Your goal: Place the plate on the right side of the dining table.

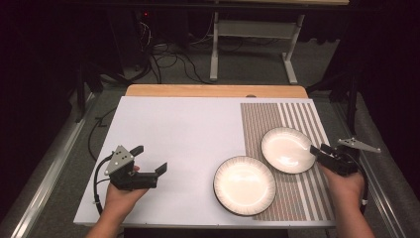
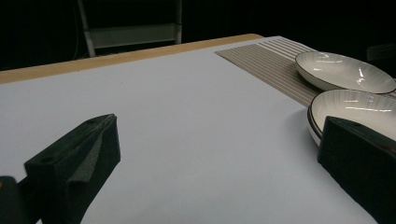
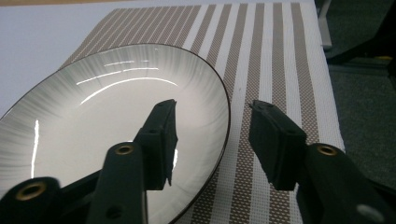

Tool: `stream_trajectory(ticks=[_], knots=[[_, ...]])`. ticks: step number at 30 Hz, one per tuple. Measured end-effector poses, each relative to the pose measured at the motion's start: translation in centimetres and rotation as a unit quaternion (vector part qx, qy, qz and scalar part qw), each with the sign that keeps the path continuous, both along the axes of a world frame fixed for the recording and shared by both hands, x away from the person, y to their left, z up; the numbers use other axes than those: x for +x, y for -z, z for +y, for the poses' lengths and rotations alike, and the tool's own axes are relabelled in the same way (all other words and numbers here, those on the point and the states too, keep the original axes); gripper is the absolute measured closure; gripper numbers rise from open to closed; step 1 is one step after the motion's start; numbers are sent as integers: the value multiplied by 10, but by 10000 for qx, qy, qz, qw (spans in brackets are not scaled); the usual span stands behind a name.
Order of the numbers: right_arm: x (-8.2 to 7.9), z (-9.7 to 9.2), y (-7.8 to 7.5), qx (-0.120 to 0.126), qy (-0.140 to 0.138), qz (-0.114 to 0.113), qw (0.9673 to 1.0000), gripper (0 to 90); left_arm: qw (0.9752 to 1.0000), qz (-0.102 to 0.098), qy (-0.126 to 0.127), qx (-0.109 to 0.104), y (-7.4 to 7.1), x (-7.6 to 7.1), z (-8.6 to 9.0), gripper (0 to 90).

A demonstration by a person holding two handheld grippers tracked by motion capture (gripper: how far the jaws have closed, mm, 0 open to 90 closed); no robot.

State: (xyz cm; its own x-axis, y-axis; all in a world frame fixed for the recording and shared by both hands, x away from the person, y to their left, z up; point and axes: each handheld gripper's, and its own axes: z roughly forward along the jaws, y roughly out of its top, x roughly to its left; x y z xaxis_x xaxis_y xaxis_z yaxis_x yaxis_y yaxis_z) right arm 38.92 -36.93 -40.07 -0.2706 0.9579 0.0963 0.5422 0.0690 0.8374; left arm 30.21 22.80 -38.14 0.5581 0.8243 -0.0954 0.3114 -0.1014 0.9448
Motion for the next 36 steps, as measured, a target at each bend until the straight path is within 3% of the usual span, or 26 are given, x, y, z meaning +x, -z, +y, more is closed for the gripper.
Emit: stream_trajectory(ticks=[11,16,21,27,32,36], knots=[[-17,22,-16,-50,-521,-512,9973,296,10000,-23,29,-68,-3,-3,2,5],[-25,43,-26,-116,-753,-675,9948,165,10000,-26,68,-60,-5,-5,2,5],[-37,72,-35,-226,-1011,-862,9909,112,9999,-85,127,-64,-8,-8,-1,5],[-50,112,-42,-212,-1420,-970,9849,24,9998,-93,174,-43,-8,-10,-2,5],[-62,146,-46,-145,-1833,-1097,9768,8,9997,-93,223,26,-7,-11,-6,5],[-75,161,-50,-100,-2031,-1258,9710,7,9995,-170,257,59,-8,-16,-9,5]])
